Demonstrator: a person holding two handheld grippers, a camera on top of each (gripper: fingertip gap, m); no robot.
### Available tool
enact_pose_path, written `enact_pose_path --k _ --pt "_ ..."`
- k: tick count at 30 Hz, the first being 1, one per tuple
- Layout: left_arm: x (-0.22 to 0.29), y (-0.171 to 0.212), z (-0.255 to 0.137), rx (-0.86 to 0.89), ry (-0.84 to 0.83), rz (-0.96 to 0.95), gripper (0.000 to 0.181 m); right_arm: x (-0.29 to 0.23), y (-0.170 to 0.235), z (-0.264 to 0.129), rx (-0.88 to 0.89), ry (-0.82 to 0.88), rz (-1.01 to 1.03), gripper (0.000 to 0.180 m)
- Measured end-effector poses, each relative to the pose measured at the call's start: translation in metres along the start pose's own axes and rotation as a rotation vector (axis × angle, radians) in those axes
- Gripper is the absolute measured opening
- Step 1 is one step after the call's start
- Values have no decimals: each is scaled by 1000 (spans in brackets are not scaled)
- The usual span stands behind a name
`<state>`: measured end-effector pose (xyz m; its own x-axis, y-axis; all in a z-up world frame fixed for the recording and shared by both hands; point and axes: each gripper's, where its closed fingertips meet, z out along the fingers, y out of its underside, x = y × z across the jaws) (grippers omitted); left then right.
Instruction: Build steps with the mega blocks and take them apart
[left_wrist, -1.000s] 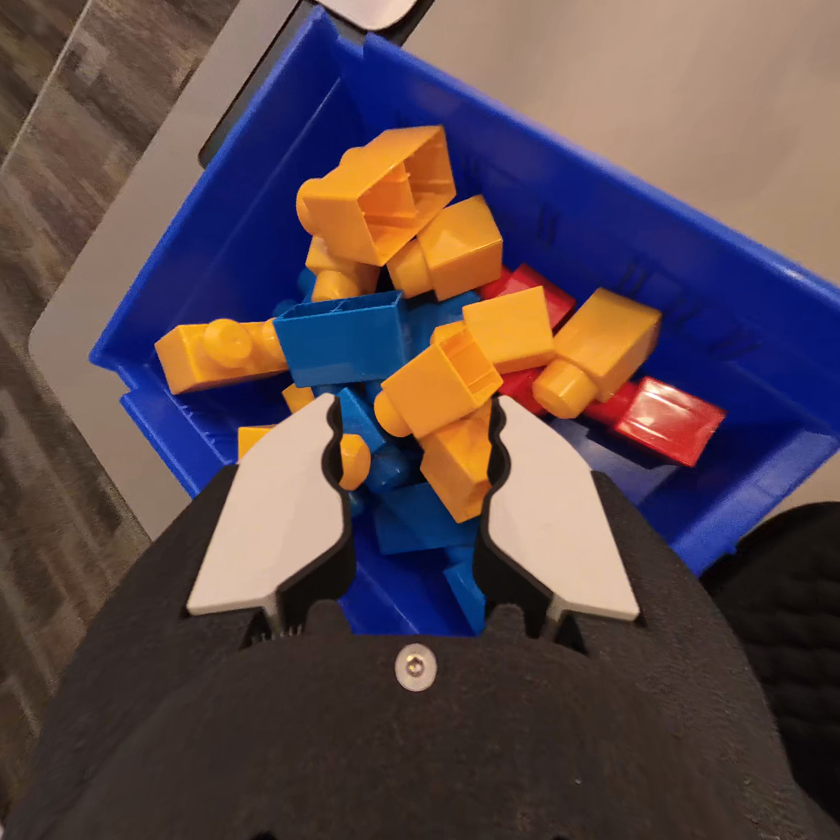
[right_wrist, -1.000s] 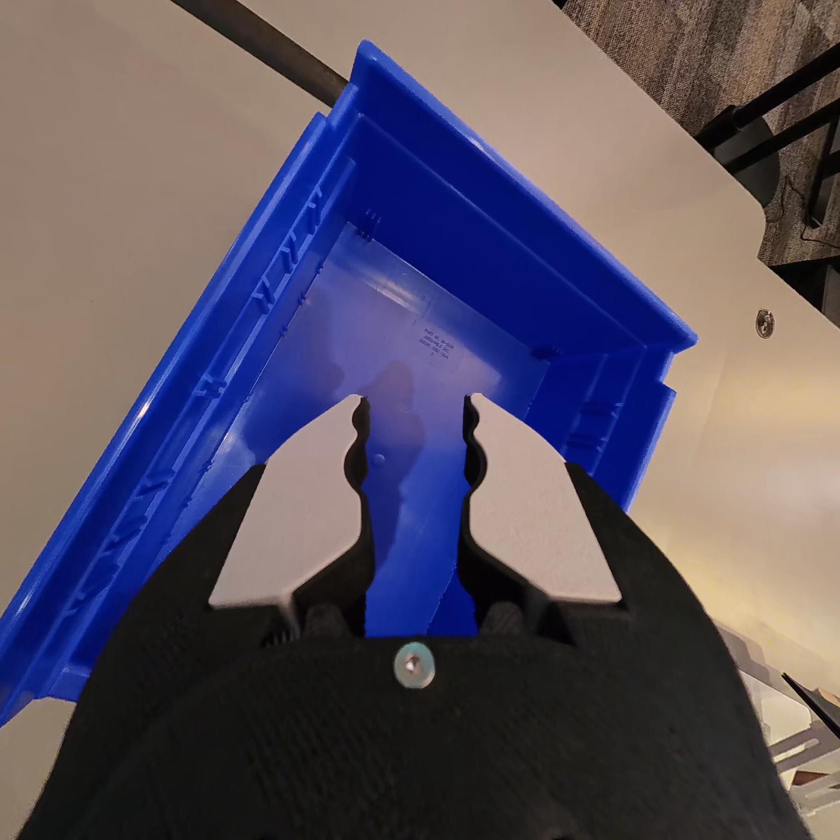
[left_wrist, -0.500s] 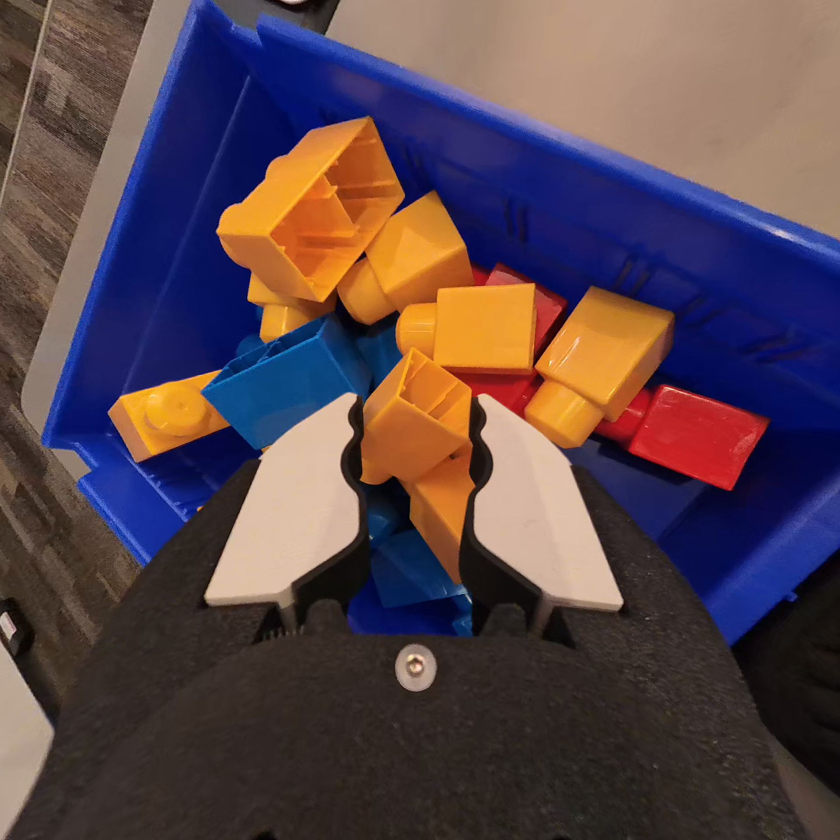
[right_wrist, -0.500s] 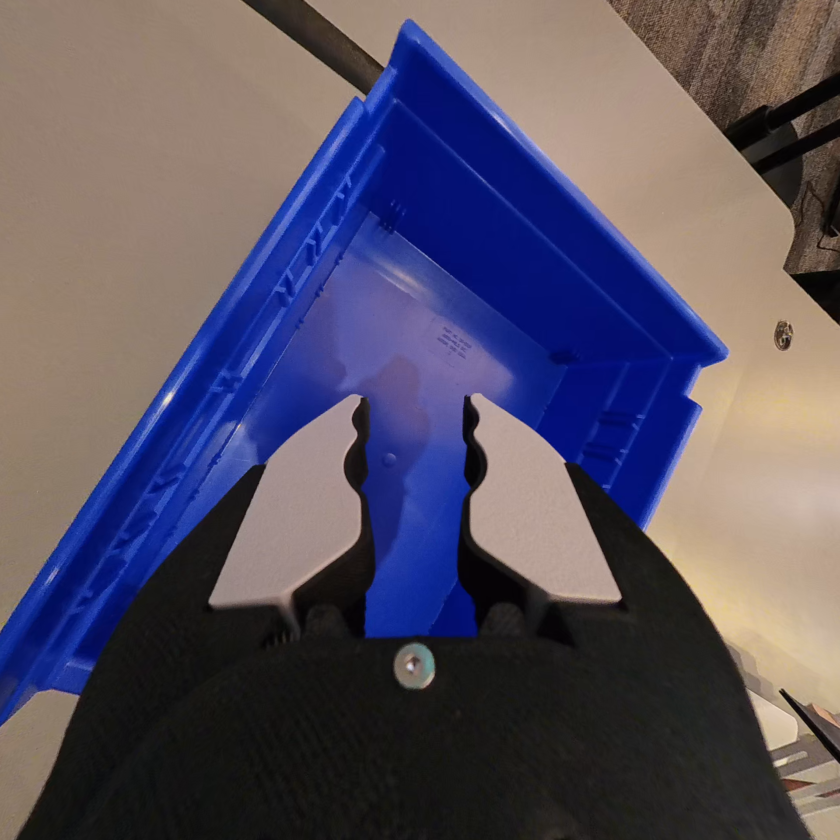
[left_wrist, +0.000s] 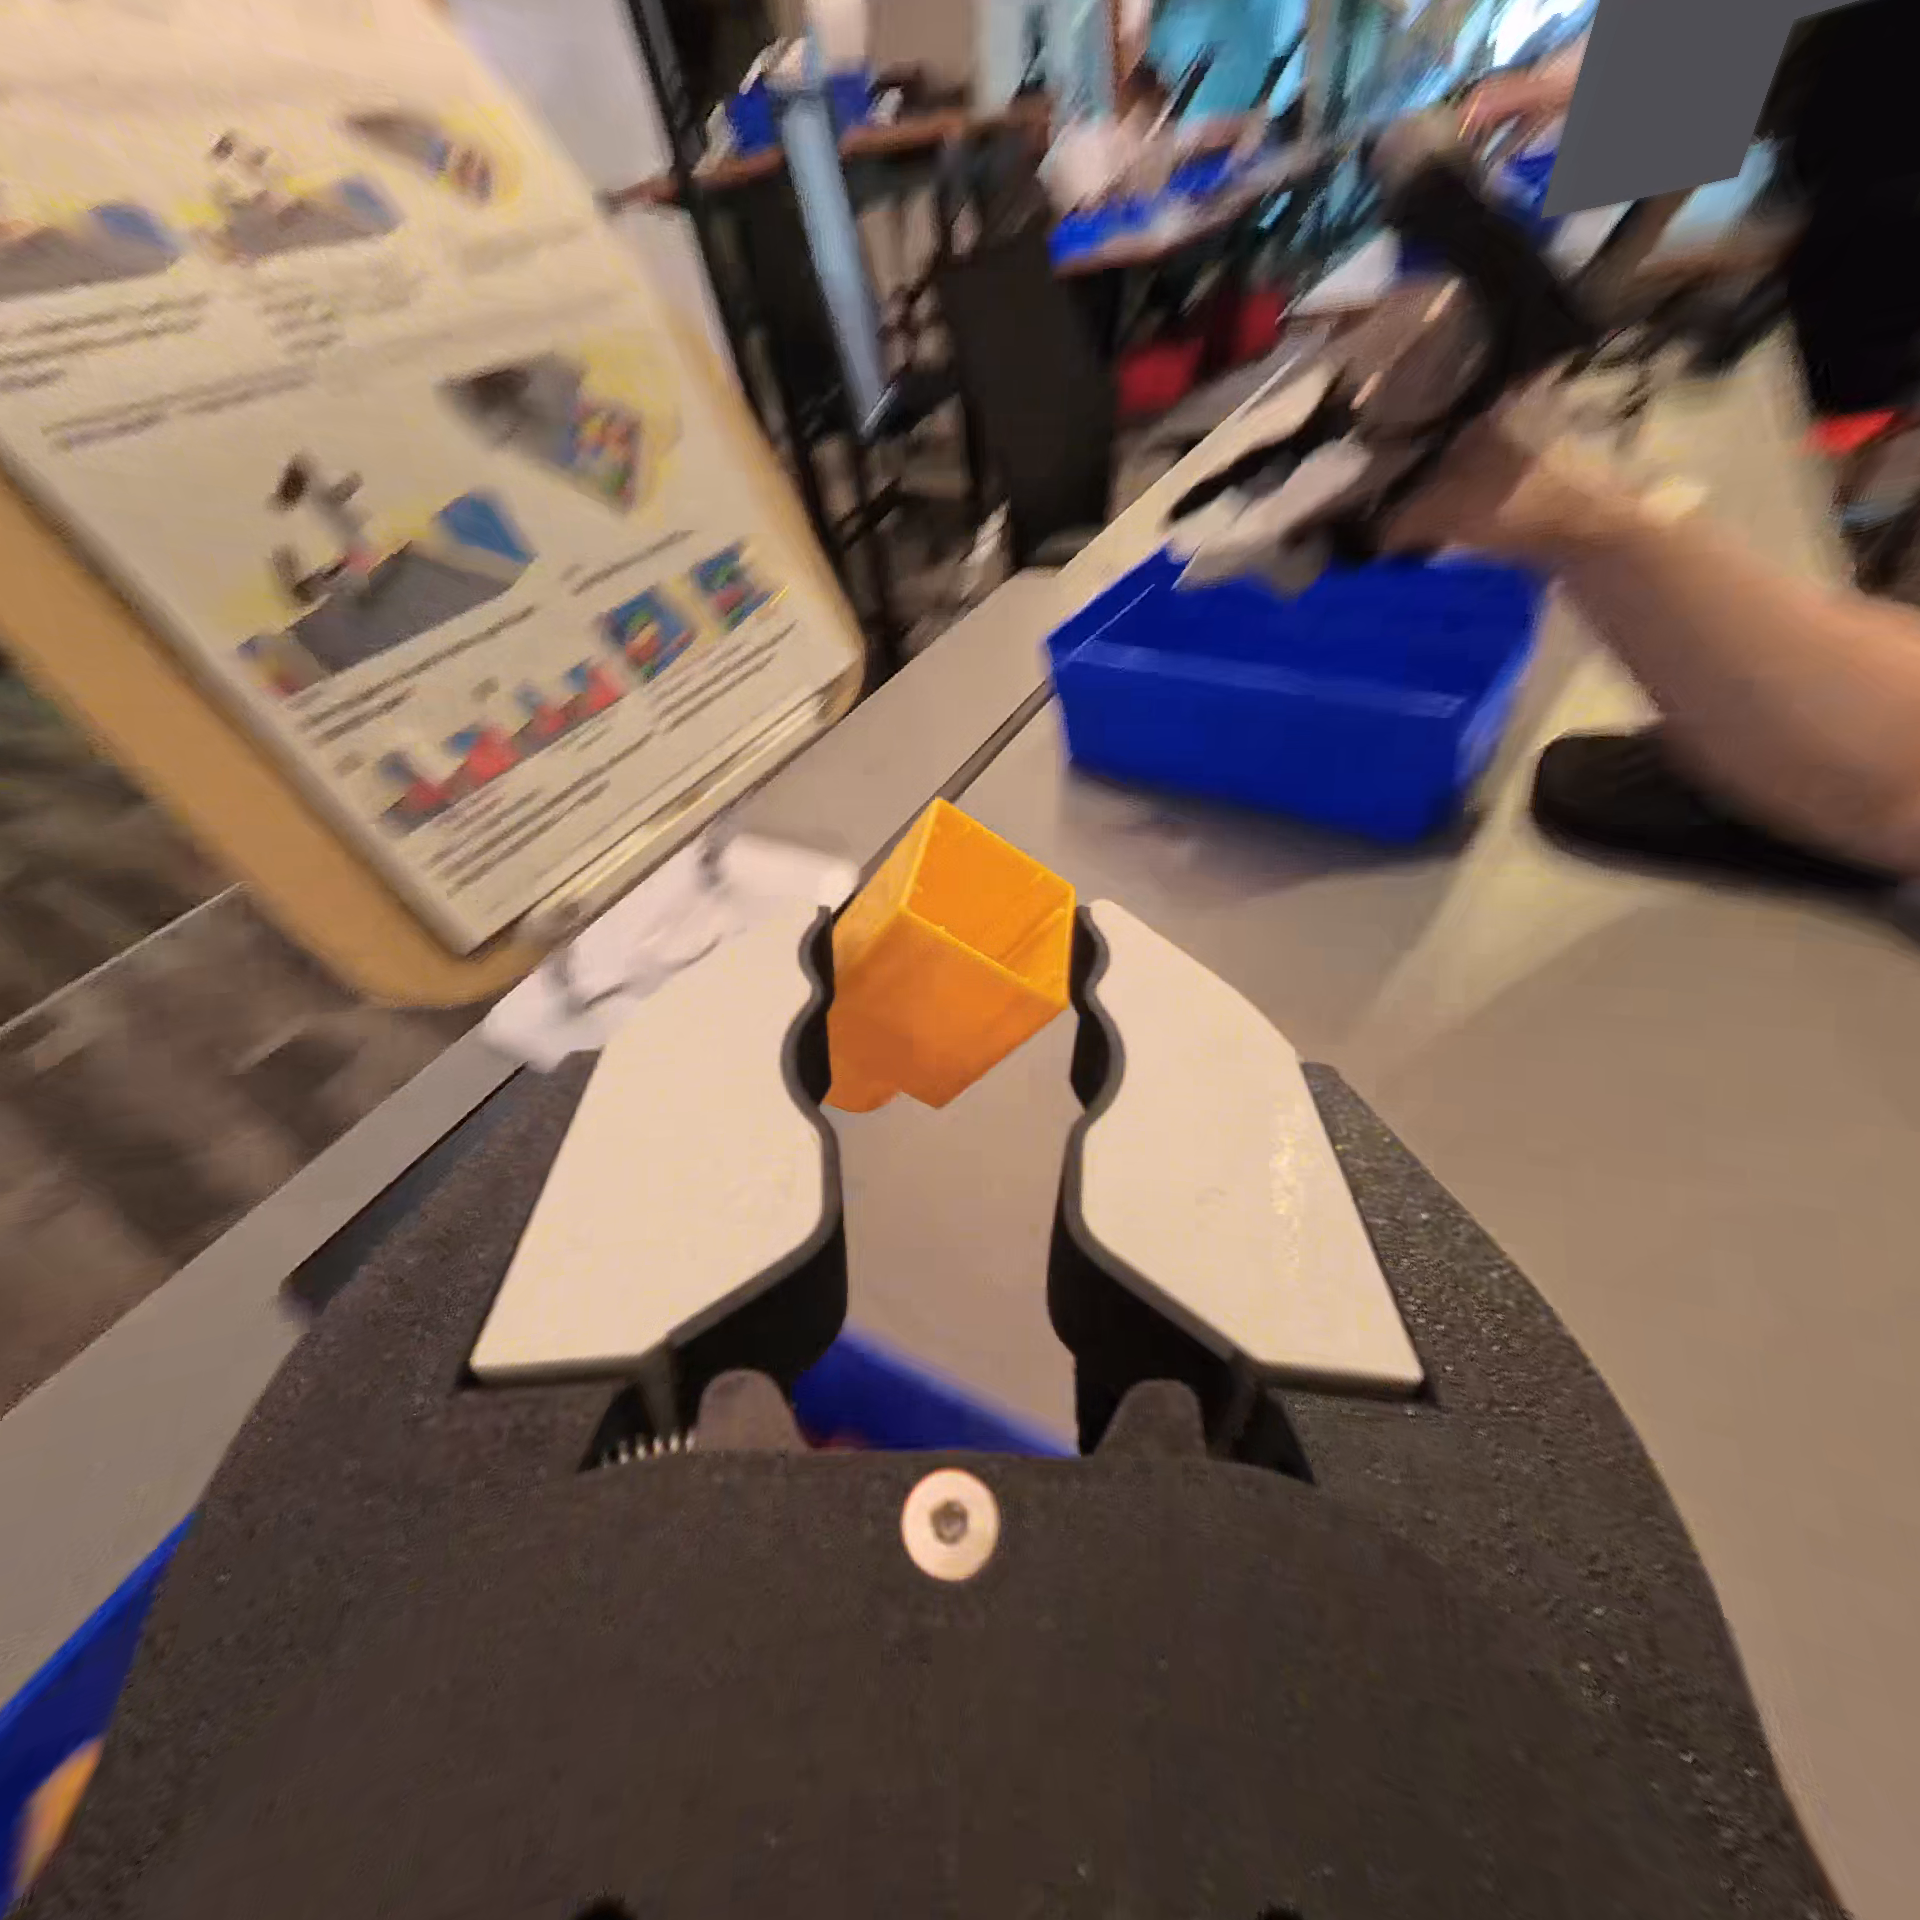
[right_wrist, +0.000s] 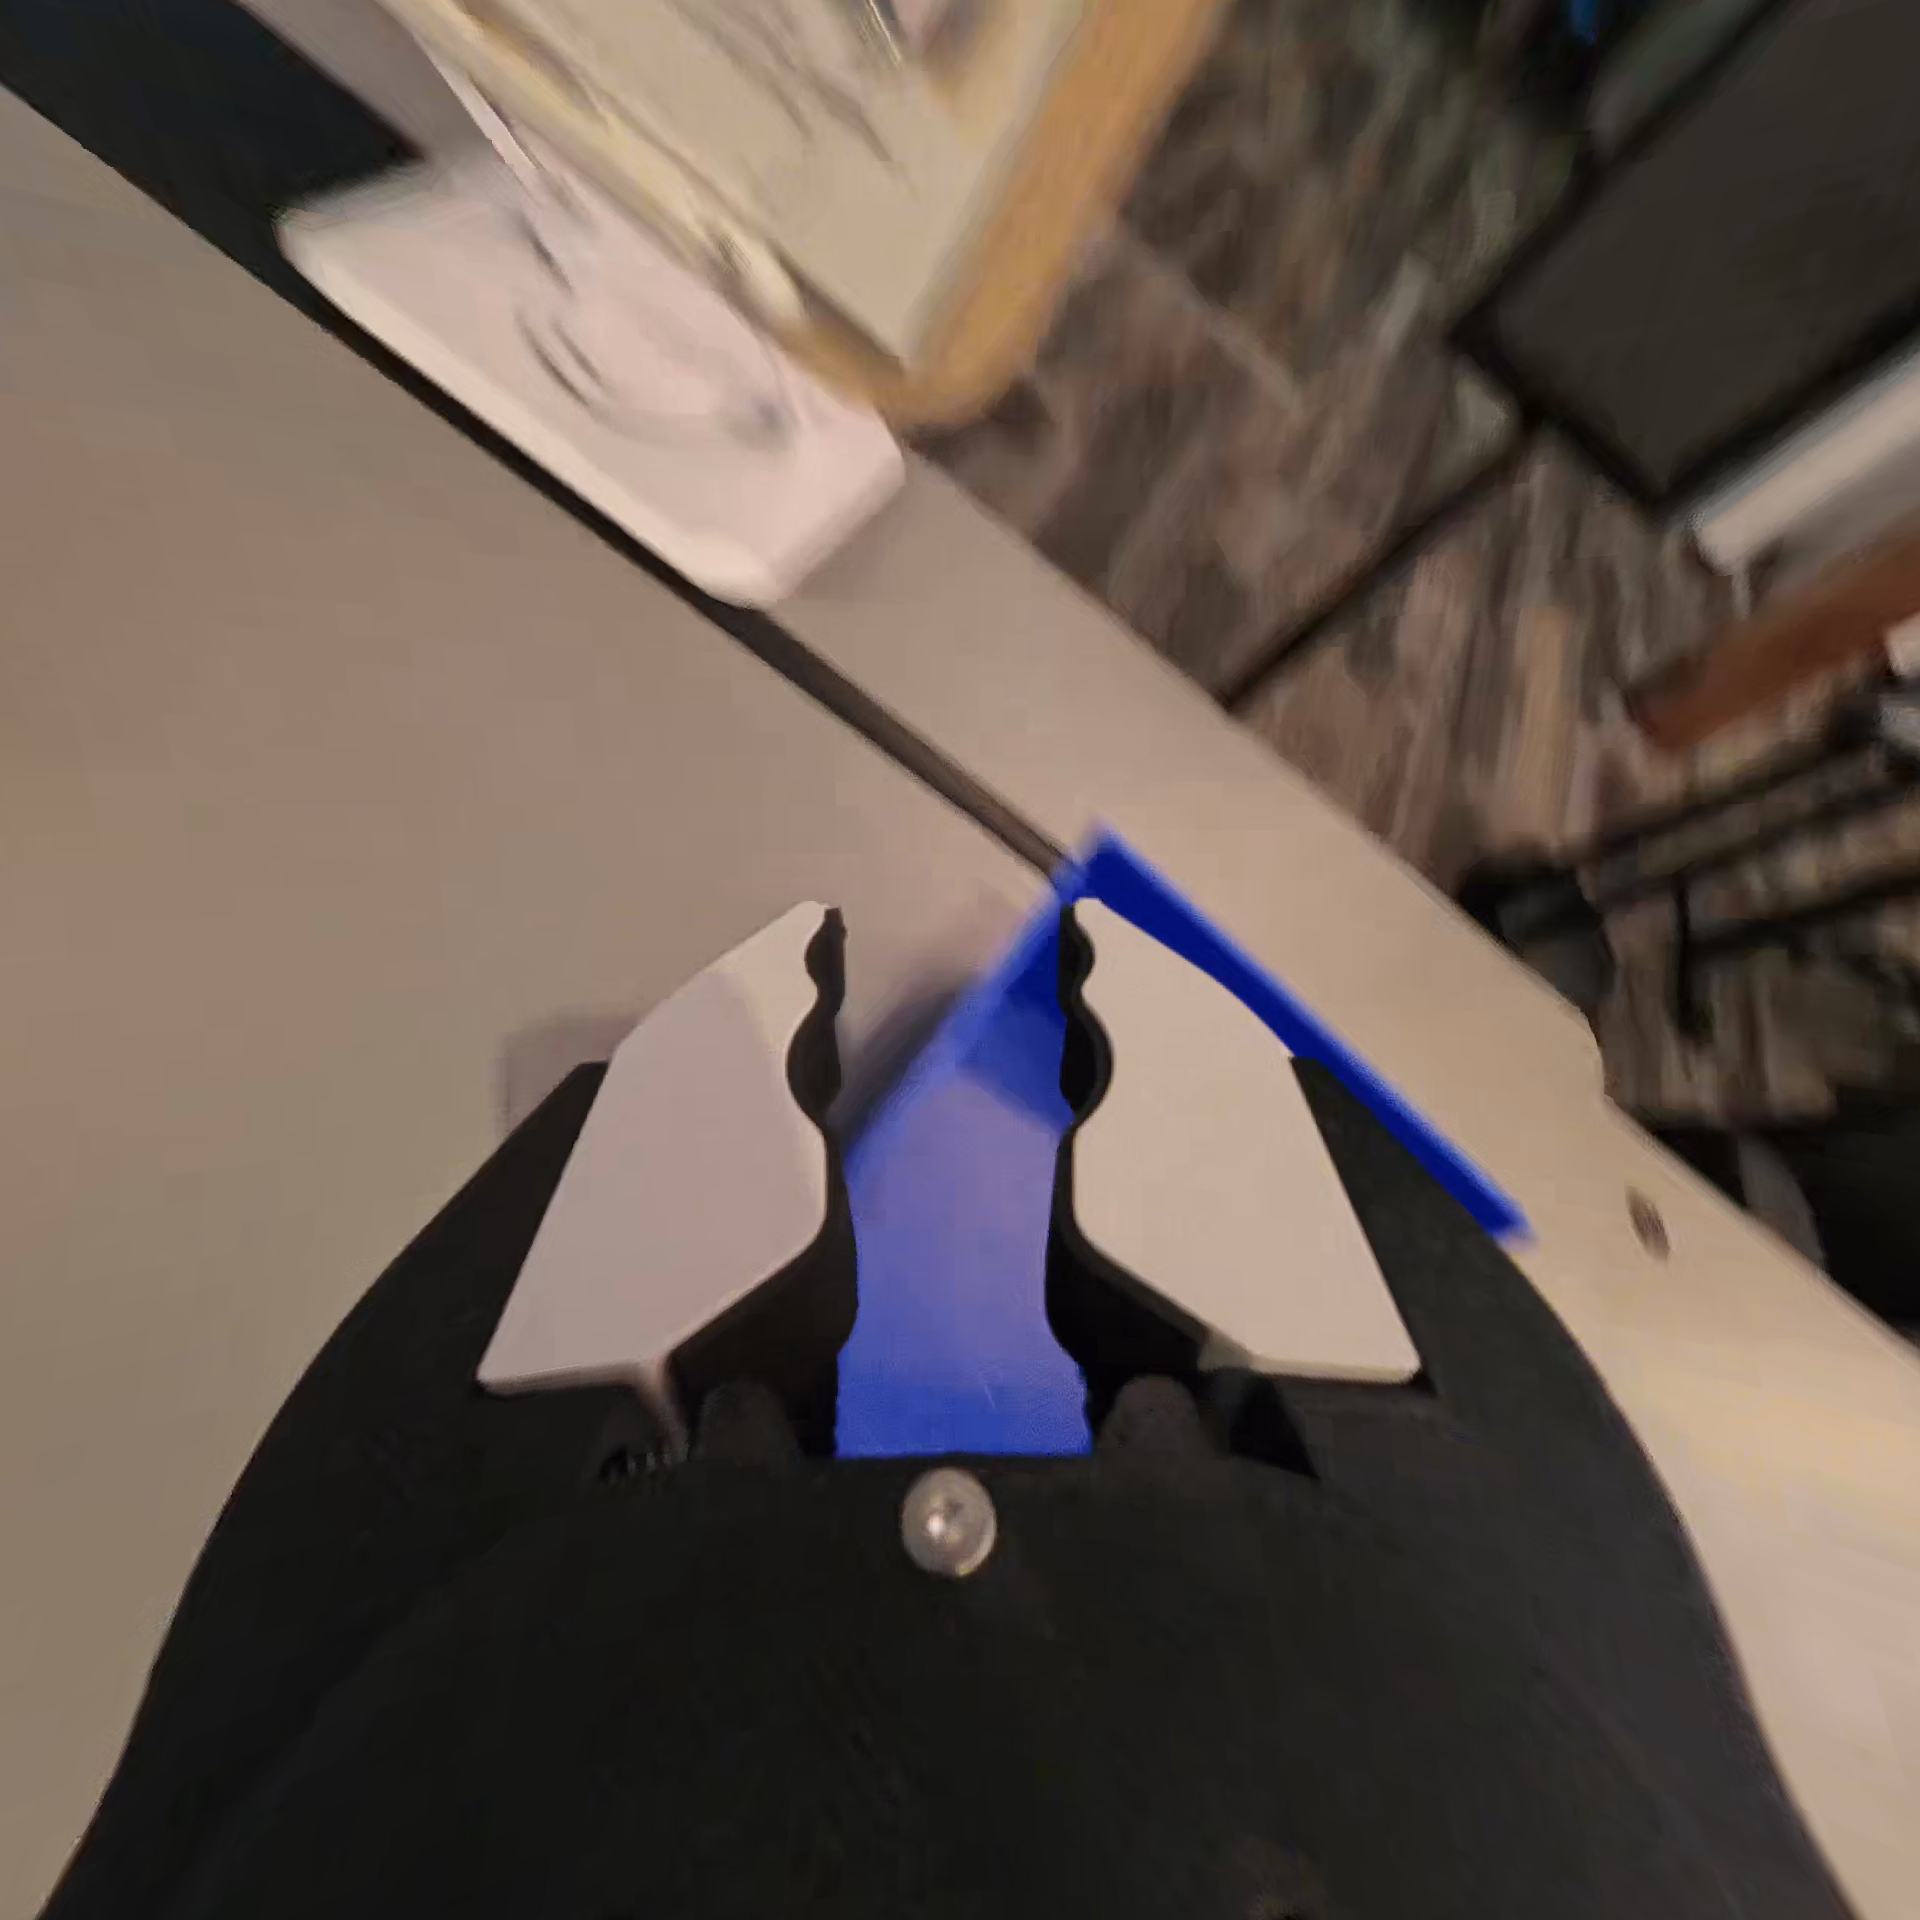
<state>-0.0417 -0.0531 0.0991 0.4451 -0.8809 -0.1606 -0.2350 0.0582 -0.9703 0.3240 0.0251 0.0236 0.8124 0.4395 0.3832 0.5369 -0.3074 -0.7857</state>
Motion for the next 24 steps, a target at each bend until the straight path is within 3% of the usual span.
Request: enact_pose_path --k 2,4,7,11,19,22,24 --pt "21 -26 17 112 98 -78 43 -57 -48 -14 262 -200 -24 40" --pt "46 -51 33 240 236 -183 43 -126 -88 -45 549 -527 19 40" --pt "79 -81 49 427 436 -325 43 -187 -119 -98 890 -922 194 40" --pt "114 -87 71 450 622 -464 43 -198 -125 -106 1038 -944 372 49" --pt "145 -82 85 398 768 -510 43 -208 -126 -128 1139 -933 303 48" --pt "150 -84 85 408 781 -495 42 -205 -124 -132 1157 -981 334 29" --pt "150 -83 86 404 767 -480 42 -205 -123 -132 1143 -1012 334 28"
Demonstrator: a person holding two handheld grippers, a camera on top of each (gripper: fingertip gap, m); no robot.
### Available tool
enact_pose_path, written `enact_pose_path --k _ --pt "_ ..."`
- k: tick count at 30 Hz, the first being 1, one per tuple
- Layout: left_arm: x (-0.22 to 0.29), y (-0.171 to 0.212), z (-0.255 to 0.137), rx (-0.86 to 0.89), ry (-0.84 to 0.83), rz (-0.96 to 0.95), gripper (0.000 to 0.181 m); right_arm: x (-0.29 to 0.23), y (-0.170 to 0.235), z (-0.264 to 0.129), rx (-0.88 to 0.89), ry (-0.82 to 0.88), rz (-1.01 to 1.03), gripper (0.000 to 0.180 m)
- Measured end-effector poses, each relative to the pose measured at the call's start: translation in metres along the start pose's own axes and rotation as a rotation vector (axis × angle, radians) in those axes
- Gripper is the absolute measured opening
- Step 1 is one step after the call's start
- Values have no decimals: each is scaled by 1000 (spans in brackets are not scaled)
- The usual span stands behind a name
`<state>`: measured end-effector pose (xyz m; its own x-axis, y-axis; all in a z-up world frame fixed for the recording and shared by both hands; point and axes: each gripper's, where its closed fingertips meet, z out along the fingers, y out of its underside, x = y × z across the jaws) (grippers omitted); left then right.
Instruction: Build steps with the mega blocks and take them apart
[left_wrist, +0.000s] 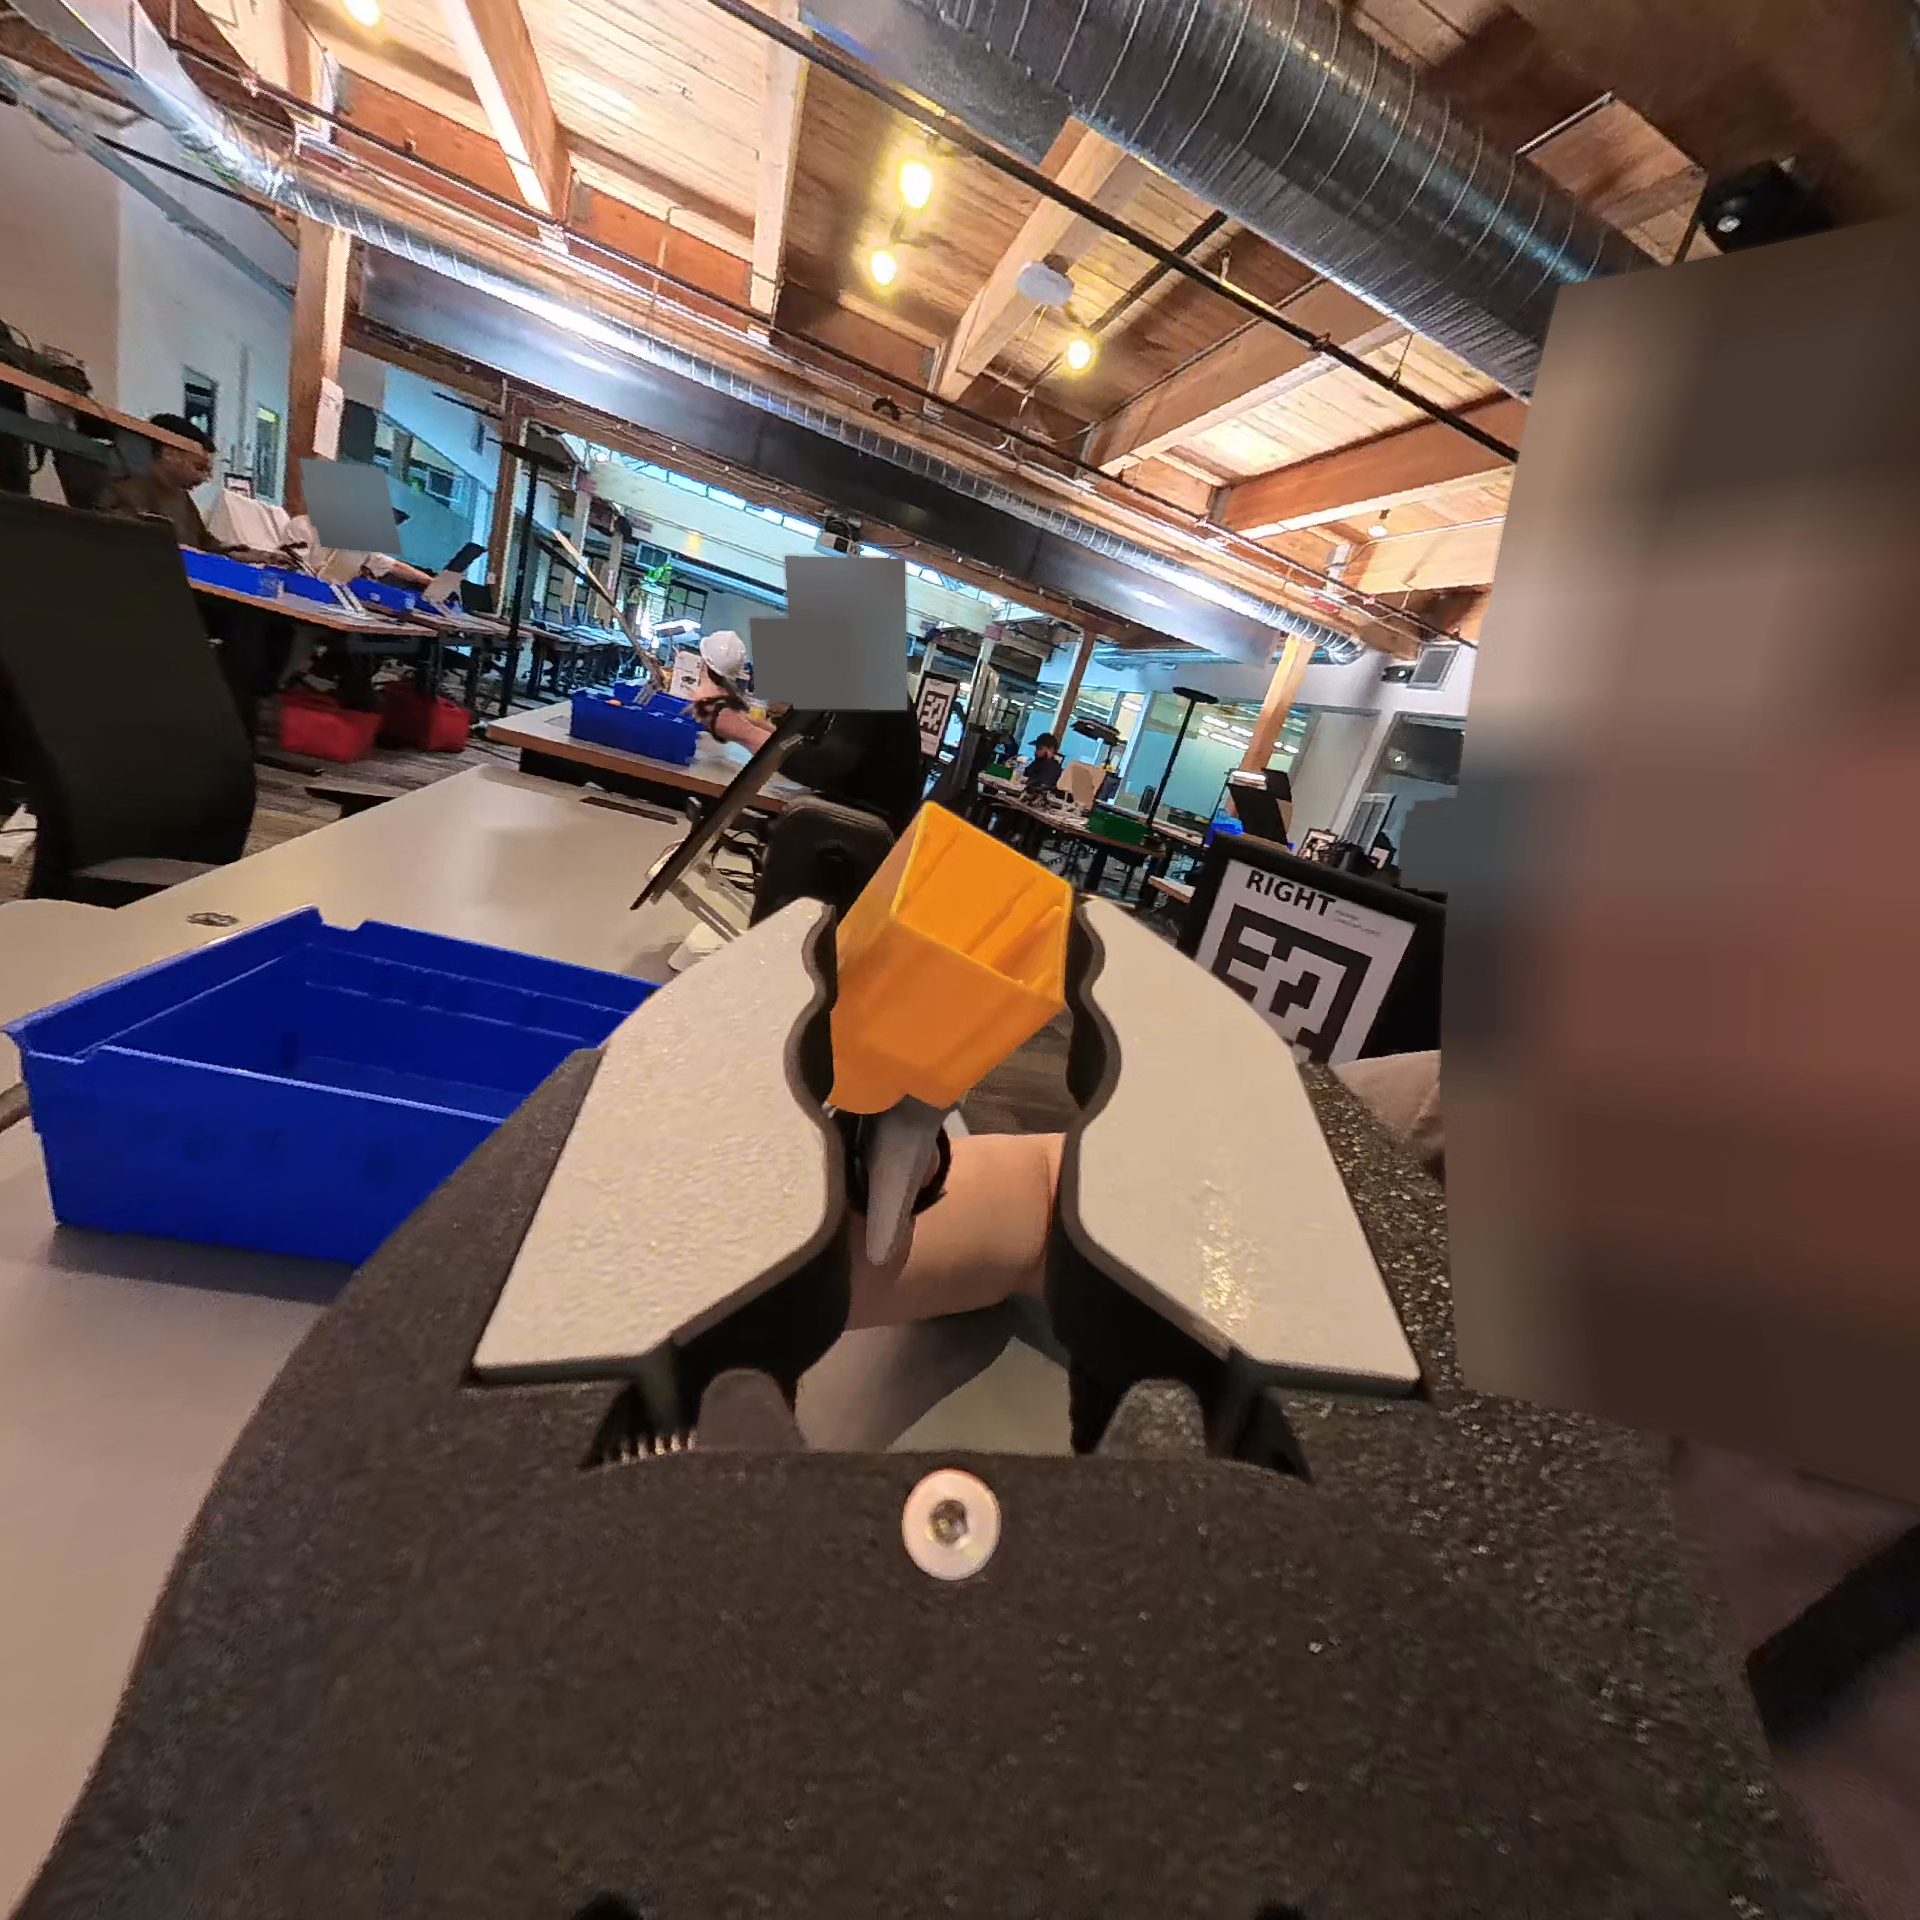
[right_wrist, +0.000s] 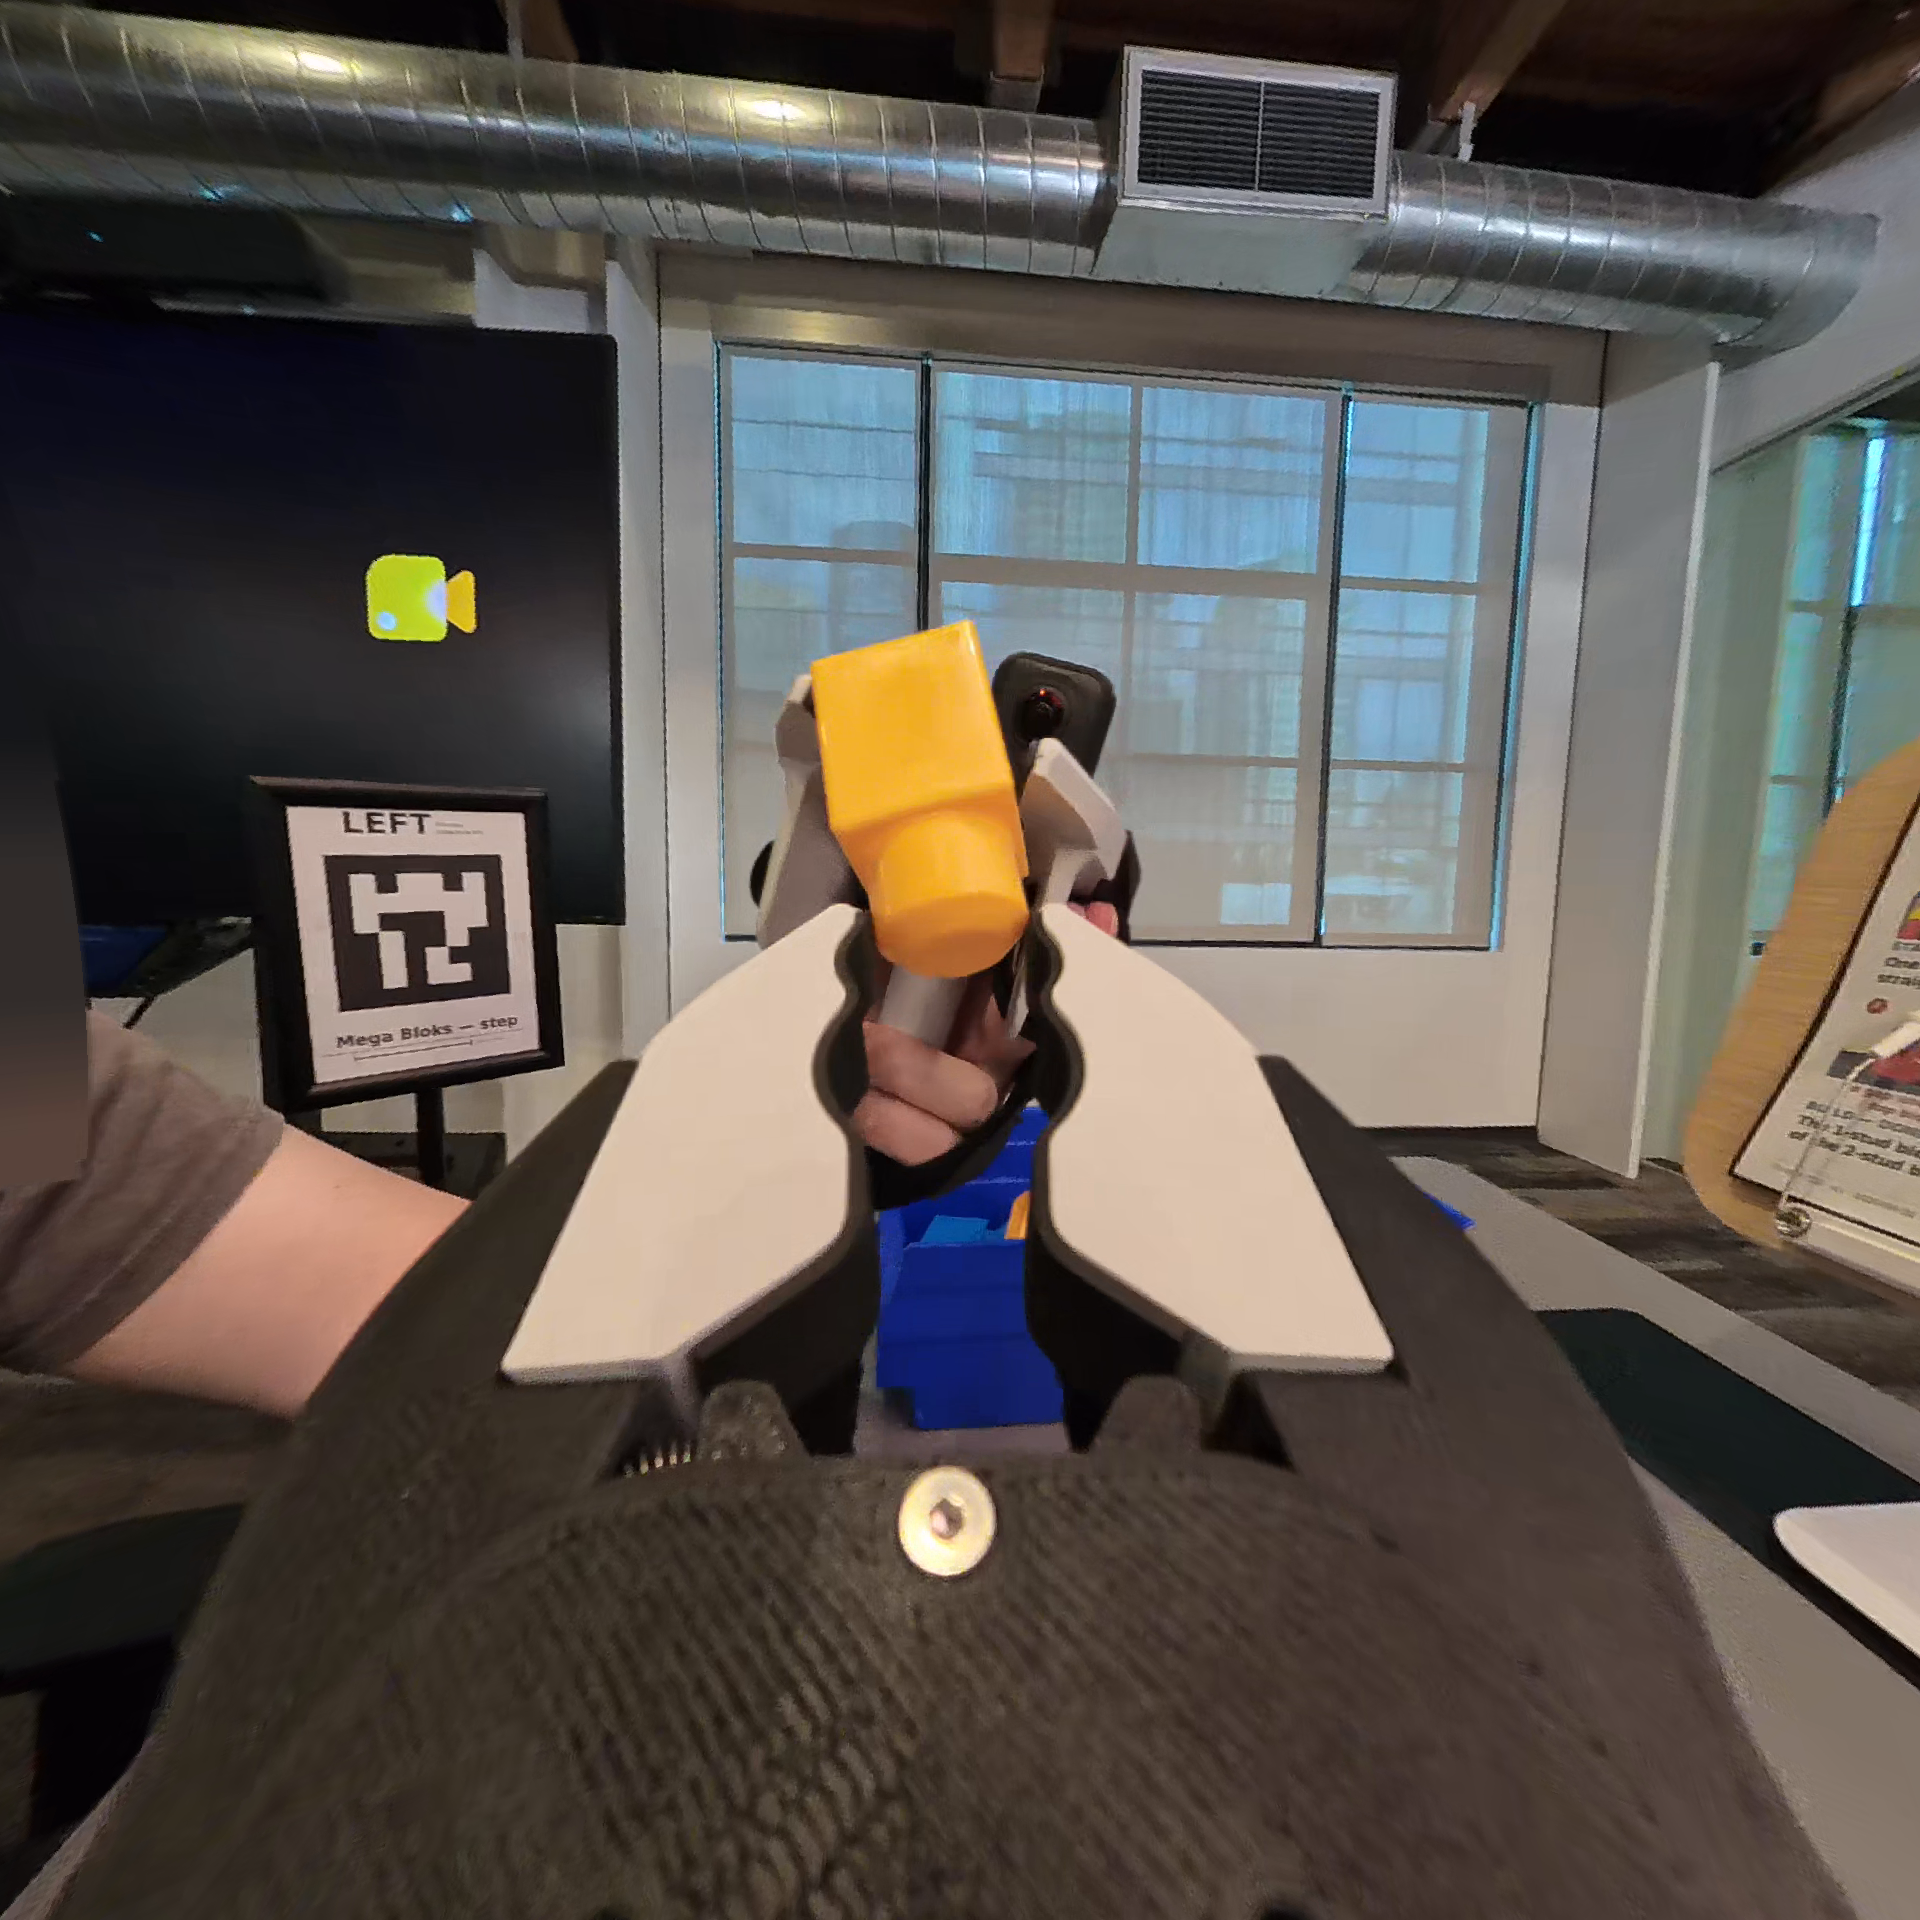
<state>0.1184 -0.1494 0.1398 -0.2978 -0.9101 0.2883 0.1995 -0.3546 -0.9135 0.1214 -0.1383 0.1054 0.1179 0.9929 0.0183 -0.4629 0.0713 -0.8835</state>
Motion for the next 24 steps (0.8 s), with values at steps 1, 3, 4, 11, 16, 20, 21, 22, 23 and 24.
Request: enact_pose_path --k 1,3,4,11,16,20,21,22,23,24 --pt "0 1 -1 -7 -1 7 42 0 -1 0 -7 -10 5 28" --pt "-1 0 -8 -13 -7 26 39 1 -5 -2 -35 -30 13 28" --pt "-4 -3 -13 -8 -29 32 38 4 -6 -2 -79 -31 18 28" --pt "-57 -10 -96 -312 -618 262 36 79 41 -80 -934 345 83 28" --pt "-60 -24 -163 -427 -920 284 28 108 86 -167 -1425 609 180 29" --pt "-58 -27 -197 -448 -1050 226 32 114 112 -201 -1664 693 253 29" --pt "-57 -28 -200 -436 -1059 219 32 115 117 -207 -1710 701 269 29" --pt "-56 -30 -200 -426 -1055 222 32 114 122 -211 -1754 707 285 29" --pt "-55 -30 -199 -426 -1049 226 32 114 127 -216 -1803 708 295 29" --pt "-54 -30 -199 -433 -1051 228 32 115 131 -220 -1846 708 292 29"
